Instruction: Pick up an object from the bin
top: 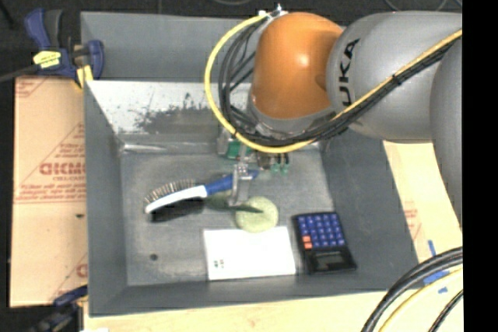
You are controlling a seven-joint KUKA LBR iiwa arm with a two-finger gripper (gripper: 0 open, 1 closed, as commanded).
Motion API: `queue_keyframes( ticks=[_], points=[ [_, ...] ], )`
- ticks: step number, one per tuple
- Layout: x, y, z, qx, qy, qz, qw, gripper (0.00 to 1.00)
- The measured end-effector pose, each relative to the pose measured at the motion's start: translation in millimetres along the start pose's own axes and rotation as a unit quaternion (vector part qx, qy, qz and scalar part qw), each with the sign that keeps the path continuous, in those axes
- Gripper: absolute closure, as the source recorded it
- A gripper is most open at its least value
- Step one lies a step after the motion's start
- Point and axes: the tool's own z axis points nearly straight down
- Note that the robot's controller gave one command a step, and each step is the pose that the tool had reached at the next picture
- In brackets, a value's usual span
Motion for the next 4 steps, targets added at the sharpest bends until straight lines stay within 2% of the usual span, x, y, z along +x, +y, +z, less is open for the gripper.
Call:
queue_keyframes(
  ticks=[1,2,3,4],
  points=[
    [-15.9,23,62,0.000,-0.0041,-0.023,0.9997,0.00],
    [-22.4,41,85,0.001,0.0025,-0.091,0.9959,0.00],
    [-27.0,39,70,0.000,-0.0013,-0.060,0.9982,0.00],
    [-20.7,32,117,0.000,-0.0018,-0.021,0.9998,0.00]
  ],
)
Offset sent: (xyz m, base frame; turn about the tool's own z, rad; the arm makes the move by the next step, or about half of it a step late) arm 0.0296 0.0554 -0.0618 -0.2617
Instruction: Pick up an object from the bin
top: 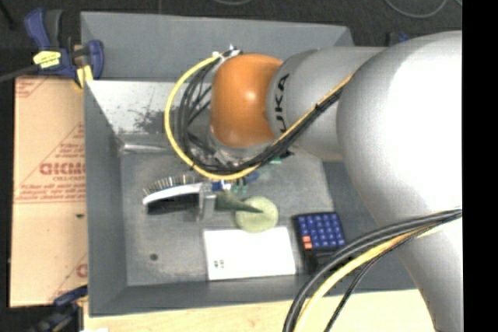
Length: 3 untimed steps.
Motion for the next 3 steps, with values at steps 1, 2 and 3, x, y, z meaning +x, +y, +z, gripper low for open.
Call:
queue_keyframes(
  ticks=[1,2,3],
  points=[
    [-10.3,16.6,4.6,0.001,-0.0015,-0.135,0.9908,1.00],
    [-10.3,16.6,4.6,0.001,-0.0015,-0.135,0.9909,1.00],
    [-8.6,16.5,-0.1,0.000,0.0007,-0.135,0.9909,1.00]
  ],
)
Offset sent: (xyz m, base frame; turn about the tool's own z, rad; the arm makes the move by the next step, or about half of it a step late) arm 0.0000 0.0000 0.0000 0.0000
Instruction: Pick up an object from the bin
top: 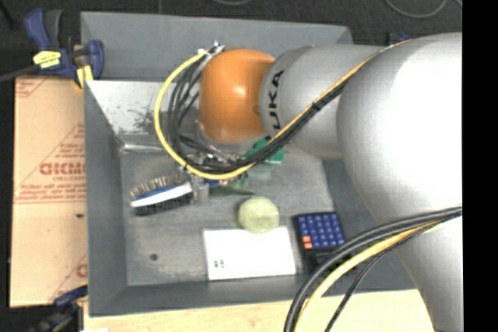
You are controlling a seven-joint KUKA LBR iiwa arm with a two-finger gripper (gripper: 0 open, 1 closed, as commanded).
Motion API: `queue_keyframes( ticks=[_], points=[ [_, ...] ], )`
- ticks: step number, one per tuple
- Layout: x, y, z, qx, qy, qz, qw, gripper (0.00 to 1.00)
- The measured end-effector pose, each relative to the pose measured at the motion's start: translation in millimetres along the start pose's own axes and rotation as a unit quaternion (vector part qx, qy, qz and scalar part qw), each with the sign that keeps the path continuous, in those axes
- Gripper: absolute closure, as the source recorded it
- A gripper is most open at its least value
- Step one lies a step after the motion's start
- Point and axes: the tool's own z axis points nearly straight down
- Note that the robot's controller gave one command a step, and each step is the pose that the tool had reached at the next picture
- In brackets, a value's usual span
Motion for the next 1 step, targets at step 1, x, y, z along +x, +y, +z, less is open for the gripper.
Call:
queue_keyframes(
  ticks=[1],
  points=[
    [1.3,-0.2,-19.1,0.000,0.0040,0.000,1.0000,1.00]
  ],
)
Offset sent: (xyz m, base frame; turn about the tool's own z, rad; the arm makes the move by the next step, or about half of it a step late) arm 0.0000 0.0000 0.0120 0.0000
